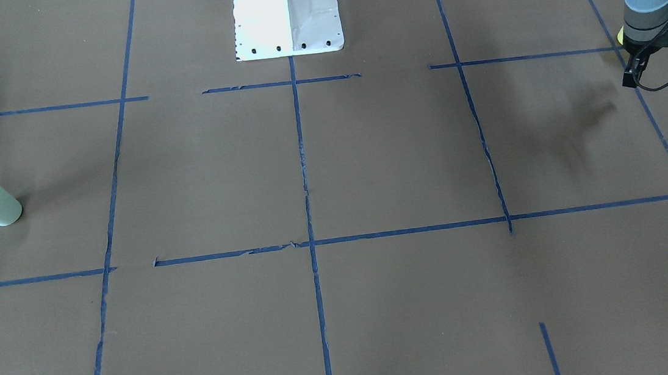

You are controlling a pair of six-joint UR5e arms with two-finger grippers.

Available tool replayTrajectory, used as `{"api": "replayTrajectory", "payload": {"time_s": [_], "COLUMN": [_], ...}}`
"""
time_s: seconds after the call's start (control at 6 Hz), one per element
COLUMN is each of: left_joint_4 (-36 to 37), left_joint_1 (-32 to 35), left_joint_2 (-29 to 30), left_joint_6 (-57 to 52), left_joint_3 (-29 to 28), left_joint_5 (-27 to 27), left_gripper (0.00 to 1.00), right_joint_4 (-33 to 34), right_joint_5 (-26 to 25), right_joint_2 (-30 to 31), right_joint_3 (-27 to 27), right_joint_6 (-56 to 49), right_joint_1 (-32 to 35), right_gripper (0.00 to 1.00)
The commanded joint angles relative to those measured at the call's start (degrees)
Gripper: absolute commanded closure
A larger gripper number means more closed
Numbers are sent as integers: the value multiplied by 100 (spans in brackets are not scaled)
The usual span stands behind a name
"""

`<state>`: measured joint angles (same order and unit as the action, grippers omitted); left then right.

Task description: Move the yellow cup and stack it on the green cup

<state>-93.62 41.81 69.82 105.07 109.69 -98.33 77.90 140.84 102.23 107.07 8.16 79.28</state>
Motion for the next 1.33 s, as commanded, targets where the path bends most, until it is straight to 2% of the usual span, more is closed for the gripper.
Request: {"api": "replayTrajectory", "payload": {"time_s": [0.0,0.17,0.33,0.5,0.67,1.0,1.17], "left_joint_4": [2613,3664,3814,4051,4210,4377,4369], "left_joint_1": [-434,-454,-471,-707,-778,-875,-1137], "left_joint_2": [772,1336,1324,1602,1709,1649,1527], "left_joint_6": [1632,2092,2419,3248,4031,4475,4679], "left_joint_3": [481,396,151,-730,-965,-1063,-1073], "left_joint_5": [200,200,191,182,208,209,226], "left_gripper": [0,1,1,0,0,0,0], "right_joint_4": [-3,-3,5,6,6,-3,-3], "right_joint_5": [5,5,5,14,14,40,92], "right_joint_2": [7,34,34,43,77,87,95], "right_joint_3": [33,34,16,16,16,33,34], "right_joint_6": [19,28,28,37,37,37,37], "right_joint_1": [0,0,0,0,0,0,0], "right_gripper": [0,0,0,0,0,0,0]}}
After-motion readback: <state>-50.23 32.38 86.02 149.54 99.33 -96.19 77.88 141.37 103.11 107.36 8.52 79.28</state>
